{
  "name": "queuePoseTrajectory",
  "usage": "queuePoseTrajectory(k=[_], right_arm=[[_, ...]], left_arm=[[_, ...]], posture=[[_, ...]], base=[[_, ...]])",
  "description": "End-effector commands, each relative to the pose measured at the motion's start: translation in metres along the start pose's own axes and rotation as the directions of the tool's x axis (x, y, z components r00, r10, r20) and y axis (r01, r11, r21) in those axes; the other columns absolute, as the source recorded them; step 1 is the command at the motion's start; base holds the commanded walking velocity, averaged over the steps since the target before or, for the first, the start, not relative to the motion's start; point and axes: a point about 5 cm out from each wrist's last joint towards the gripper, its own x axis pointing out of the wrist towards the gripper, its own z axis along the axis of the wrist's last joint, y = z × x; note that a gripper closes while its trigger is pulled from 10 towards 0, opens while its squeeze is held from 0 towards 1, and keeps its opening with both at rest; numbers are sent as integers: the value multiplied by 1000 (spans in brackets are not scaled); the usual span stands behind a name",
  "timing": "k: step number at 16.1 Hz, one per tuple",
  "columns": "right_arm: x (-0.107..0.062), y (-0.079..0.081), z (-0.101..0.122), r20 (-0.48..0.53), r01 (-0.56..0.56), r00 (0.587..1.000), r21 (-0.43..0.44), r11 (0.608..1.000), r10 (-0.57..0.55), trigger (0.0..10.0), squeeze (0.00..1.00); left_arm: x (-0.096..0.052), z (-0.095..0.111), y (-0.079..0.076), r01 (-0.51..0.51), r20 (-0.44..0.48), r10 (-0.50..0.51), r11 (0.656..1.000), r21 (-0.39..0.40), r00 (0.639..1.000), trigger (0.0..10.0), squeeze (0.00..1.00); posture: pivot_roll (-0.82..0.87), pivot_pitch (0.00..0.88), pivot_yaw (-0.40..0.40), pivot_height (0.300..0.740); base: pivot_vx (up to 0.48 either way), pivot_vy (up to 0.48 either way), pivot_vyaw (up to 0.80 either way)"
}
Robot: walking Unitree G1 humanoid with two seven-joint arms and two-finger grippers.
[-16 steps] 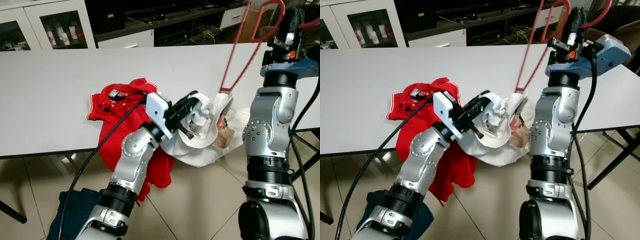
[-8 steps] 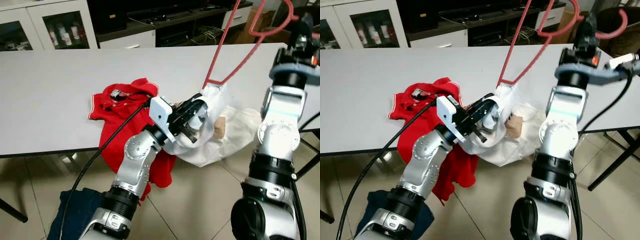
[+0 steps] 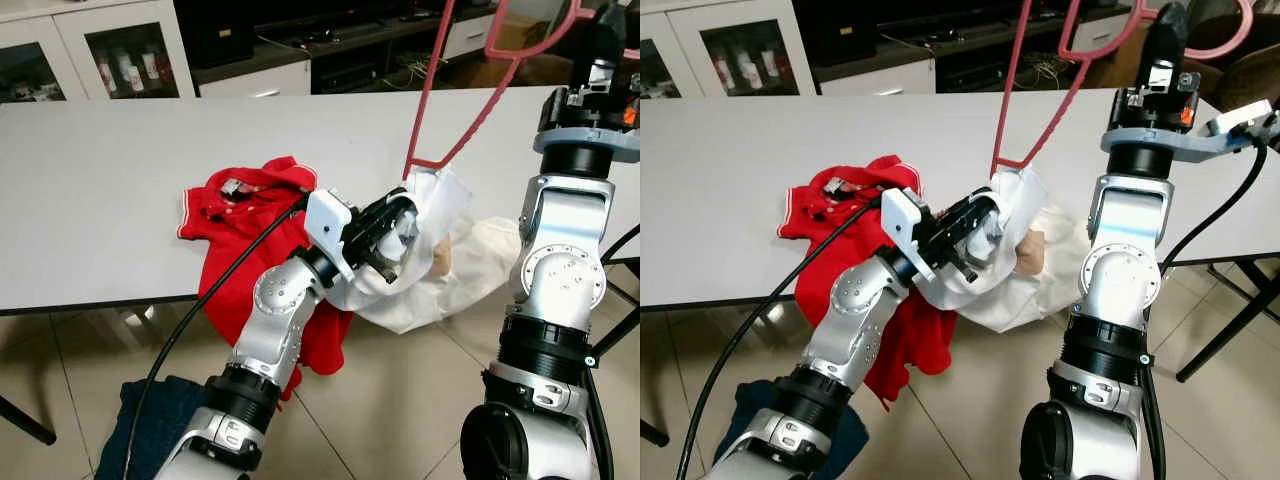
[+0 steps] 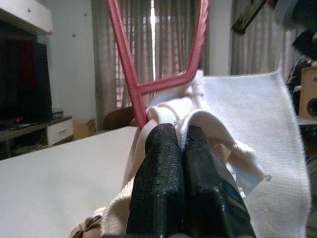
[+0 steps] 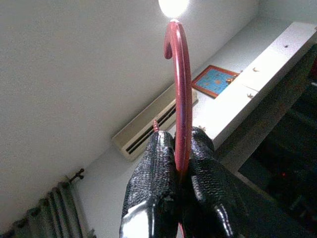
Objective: Hang hanger
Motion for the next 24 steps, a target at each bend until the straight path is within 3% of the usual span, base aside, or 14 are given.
queuePoseTrajectory(k=[1,4,7,12,14,15,16,18,21,24], right_arm=[[5,14,0,1,-80,997,21,997,80,0,0],[-1,7,-9,-61,-64,997,-115,991,57,0,0],[-6,18,-14,-101,-130,987,-87,988,121,0,0],[-3,17,-22,-125,-144,985,-203,968,120,0,0],[-4,-1,-26,-161,-62,987,-362,930,4,0,0],[-4,-4,-27,-164,-48,986,-380,924,-16,0,0],[-13,-29,-26,-167,72,969,-514,855,-183,0,0],[-23,-41,-22,-154,110,958,-587,802,-244,0,0],[-27,-41,-19,-141,92,963,-632,769,-231,0,0],[-25,-37,-20,-151,40,970,-679,733,-192,0,0]], left_arm=[[1,-5,2,-9,-46,10,1000,14,999,0,0],[0,-9,8,-59,-74,60,998,14,996,0,0],[-1,-12,10,-70,-96,72,997,22,993,0,0],[6,-3,1,5,-31,-5,1000,11,1000,0,0],[10,-4,7,-63,-66,63,998,0,996,0,0],[10,-5,9,-76,-70,76,997,-2,995,0,0],[7,-5,25,-201,-85,198,980,-18,976,10000,0],[2,-3,39,-288,-82,288,958,6,954,10000,0],[-3,8,58,-388,-42,390,920,50,920,10000,0],[-4,15,65,-407,-8,410,908,96,912,10000,0]], posture=[[32,5,14,740],[36,3,13,740],[35,3,15,740],[32,1,16,740],[31,1,16,740],[31,1,16,740],[32,2,10,740],[33,4,9,740],[30,6,11,740],[25,5,12,740]], base=[[0,0,0],[0,0,0],[0,0,0],[0,0,0],[0,0,0],[0,0,0],[0,0,0],[0,0,0],[0,0,0],[0,0,0]])
